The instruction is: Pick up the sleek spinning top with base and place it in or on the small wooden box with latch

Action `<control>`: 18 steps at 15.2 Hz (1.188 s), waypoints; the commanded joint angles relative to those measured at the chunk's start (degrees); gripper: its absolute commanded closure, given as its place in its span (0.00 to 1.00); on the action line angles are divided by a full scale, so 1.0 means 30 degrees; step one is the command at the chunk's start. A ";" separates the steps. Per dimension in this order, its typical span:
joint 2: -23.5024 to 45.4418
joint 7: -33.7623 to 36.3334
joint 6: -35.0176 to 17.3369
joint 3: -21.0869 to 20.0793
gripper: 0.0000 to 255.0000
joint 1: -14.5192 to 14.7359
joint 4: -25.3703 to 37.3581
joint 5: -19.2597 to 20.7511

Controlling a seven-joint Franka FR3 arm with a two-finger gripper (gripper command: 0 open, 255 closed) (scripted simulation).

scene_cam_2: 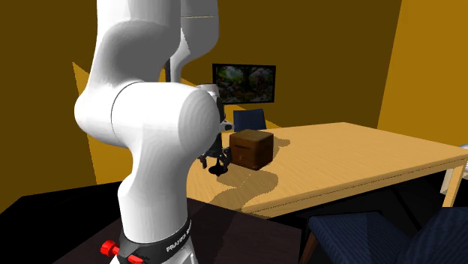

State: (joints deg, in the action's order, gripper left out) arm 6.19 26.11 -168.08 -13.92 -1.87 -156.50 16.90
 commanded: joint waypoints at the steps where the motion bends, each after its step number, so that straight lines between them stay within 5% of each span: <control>1: 0.0865 0.1064 -0.0592 0.0648 0.00 0.0346 0.0233 0.1406; 9: 0.1078 0.1281 -0.0735 0.0914 0.00 0.0547 0.0300 0.1686; 10: 0.1078 0.1281 -0.0735 0.0914 1.00 0.0547 0.0300 0.1686; 18: 0.1080 0.1280 -0.0734 0.0915 1.00 0.0547 0.0303 0.1686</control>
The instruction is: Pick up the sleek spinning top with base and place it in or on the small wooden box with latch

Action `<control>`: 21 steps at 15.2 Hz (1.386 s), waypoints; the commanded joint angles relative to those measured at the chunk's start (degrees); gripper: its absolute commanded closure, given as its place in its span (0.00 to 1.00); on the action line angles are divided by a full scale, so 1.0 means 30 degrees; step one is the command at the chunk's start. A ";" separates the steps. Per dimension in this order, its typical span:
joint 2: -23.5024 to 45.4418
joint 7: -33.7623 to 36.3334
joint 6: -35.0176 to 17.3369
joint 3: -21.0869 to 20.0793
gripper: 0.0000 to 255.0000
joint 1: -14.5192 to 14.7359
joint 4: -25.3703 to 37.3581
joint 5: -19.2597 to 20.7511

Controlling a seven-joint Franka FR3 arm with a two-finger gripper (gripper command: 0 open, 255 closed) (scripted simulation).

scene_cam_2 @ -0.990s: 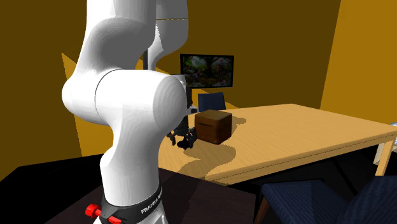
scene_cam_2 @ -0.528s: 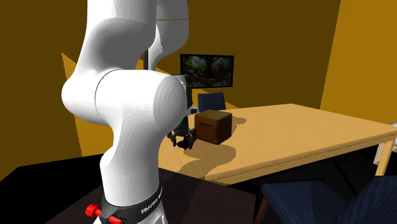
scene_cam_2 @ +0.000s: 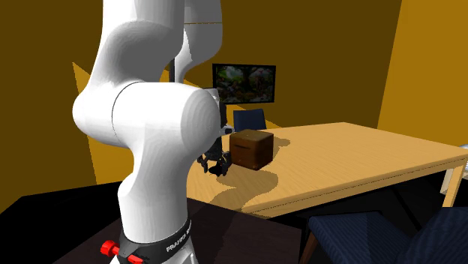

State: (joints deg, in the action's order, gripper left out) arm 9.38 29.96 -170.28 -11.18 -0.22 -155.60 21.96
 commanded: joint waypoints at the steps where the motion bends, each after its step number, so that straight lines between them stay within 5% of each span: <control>1: 0.0018 0.0005 -0.0004 0.0008 1.00 0.0000 0.0001 0.0005; 10: -0.3226 -0.3792 0.2537 -0.2088 1.00 -0.1003 -0.0490 -0.4986; 13: -0.3591 -0.4081 0.2787 -0.2093 1.00 -0.0945 -0.0569 -0.5355; 14: -0.3591 -0.4081 0.2787 -0.2093 0.00 -0.0946 -0.0569 -0.5355; 16: -0.2054 0.1256 0.3838 -0.1940 0.00 -0.1415 0.1318 -0.2500; 18: -0.0745 0.5192 0.5004 -0.1228 0.00 -0.1168 0.3060 -0.1008; 21: 0.0157 0.5868 0.4313 -0.0727 0.00 -0.0911 0.3202 -0.0082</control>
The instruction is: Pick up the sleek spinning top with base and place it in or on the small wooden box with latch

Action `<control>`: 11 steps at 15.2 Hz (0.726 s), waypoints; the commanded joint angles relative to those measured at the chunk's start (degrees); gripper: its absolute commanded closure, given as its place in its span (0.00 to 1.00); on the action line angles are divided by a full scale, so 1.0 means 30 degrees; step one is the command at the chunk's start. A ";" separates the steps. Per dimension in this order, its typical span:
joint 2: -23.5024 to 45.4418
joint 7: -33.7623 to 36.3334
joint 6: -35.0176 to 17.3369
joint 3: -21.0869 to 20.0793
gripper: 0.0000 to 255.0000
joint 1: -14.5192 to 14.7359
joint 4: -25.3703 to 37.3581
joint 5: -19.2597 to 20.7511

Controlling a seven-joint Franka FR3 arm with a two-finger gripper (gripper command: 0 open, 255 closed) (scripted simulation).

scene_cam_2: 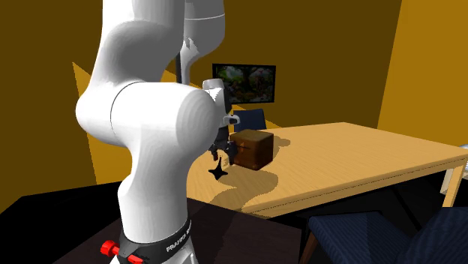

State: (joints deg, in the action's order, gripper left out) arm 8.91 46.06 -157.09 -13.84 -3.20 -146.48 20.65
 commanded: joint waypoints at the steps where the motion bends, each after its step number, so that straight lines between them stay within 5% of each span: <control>1: 0.0617 0.0737 -0.0304 0.0311 0.00 0.0150 0.0222 0.0679; 5: 0.1714 0.1591 -0.1075 0.0925 0.00 0.0463 0.0482 0.1824; 11: 0.1713 0.1588 -0.1076 0.0931 0.00 0.0470 0.0482 0.1819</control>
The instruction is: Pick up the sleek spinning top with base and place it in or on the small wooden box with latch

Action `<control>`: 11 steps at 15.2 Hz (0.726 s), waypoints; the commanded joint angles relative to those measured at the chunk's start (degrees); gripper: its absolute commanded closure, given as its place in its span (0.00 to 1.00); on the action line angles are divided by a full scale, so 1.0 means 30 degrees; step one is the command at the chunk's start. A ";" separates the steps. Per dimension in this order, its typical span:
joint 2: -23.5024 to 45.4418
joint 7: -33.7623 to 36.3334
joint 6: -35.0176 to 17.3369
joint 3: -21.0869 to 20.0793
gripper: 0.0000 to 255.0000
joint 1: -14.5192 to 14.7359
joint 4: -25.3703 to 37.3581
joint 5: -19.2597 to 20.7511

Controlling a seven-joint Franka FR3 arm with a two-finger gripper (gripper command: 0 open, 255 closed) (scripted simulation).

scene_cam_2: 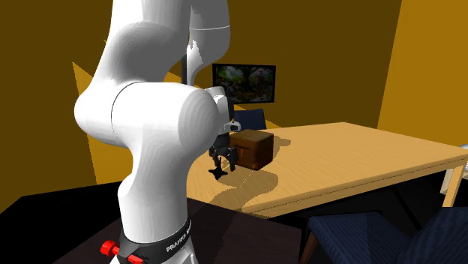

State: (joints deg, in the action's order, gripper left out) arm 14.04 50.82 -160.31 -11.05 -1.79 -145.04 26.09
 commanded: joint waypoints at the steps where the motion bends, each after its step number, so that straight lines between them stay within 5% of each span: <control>1: 0.0000 0.0000 0.0000 0.0000 0.00 0.0000 0.0000 0.0000; 2: 0.0000 0.0000 0.0000 0.0000 0.00 0.0000 0.0000 0.0000; 3: 0.0000 0.0000 0.0000 0.0000 1.00 0.0000 0.0000 0.0000; 11: 0.0016 0.0011 -0.0003 0.0005 1.00 0.0007 0.0012 0.0009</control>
State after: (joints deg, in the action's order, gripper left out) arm 14.04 50.84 -160.30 -11.03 -1.79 -144.99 26.11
